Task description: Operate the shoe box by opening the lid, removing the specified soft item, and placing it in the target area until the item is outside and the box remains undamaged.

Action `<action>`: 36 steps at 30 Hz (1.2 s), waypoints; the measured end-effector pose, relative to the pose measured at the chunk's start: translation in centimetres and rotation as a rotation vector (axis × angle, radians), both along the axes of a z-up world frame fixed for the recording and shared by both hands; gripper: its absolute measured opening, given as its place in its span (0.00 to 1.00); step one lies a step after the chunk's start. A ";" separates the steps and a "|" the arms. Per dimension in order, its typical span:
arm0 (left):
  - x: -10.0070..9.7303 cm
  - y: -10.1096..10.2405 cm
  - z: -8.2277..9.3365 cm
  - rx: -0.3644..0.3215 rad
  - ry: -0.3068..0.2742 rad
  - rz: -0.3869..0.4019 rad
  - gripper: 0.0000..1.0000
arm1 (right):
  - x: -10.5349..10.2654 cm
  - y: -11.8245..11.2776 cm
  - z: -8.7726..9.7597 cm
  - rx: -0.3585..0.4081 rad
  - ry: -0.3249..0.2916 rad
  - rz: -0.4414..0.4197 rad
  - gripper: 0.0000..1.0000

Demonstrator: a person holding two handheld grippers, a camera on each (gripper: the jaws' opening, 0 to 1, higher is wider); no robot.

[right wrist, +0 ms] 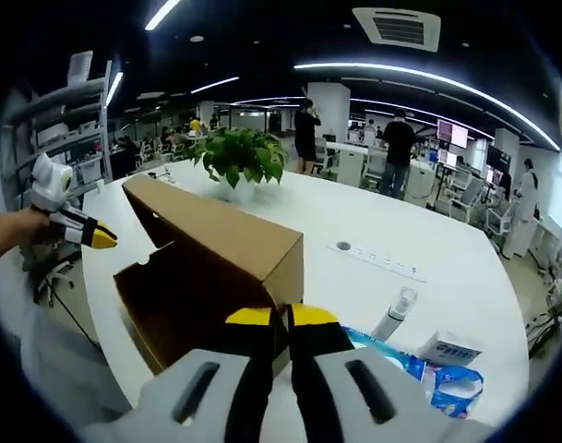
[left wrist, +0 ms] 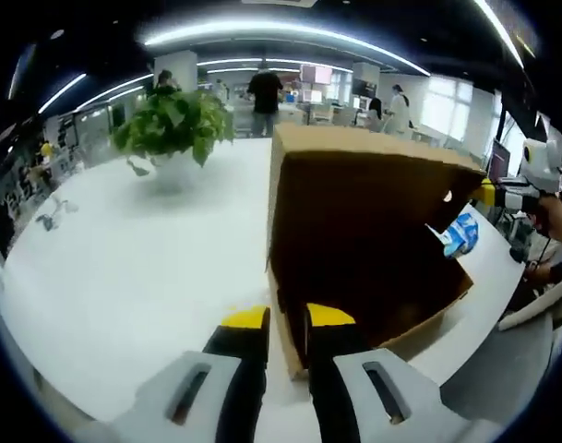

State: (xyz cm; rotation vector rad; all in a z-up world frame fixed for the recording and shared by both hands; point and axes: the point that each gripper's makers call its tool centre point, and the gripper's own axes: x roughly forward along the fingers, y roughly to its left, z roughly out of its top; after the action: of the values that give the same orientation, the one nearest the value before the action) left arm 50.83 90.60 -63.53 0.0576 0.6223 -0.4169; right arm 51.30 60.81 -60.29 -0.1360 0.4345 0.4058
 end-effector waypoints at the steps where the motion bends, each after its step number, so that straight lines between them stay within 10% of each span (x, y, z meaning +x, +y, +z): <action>1: 0.0 0.0 0.2 0.002 -0.003 -0.004 0.13 | 0.0 0.0 0.0 0.000 0.000 0.001 0.03; 18: 1.8 -1.2 4.2 0.041 -0.124 -0.086 0.17 | -1.2 0.4 -0.3 -0.012 -0.012 0.025 0.05; 36: 0.9 -1.9 3.5 0.043 -0.128 -0.121 0.23 | -2.6 1.3 -0.8 -0.037 -0.035 0.094 0.12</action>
State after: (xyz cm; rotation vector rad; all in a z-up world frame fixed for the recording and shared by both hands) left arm 51.69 88.74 -60.06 0.1621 0.5028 -0.5124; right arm 48.71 62.09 -61.04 -0.1995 0.4024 0.4872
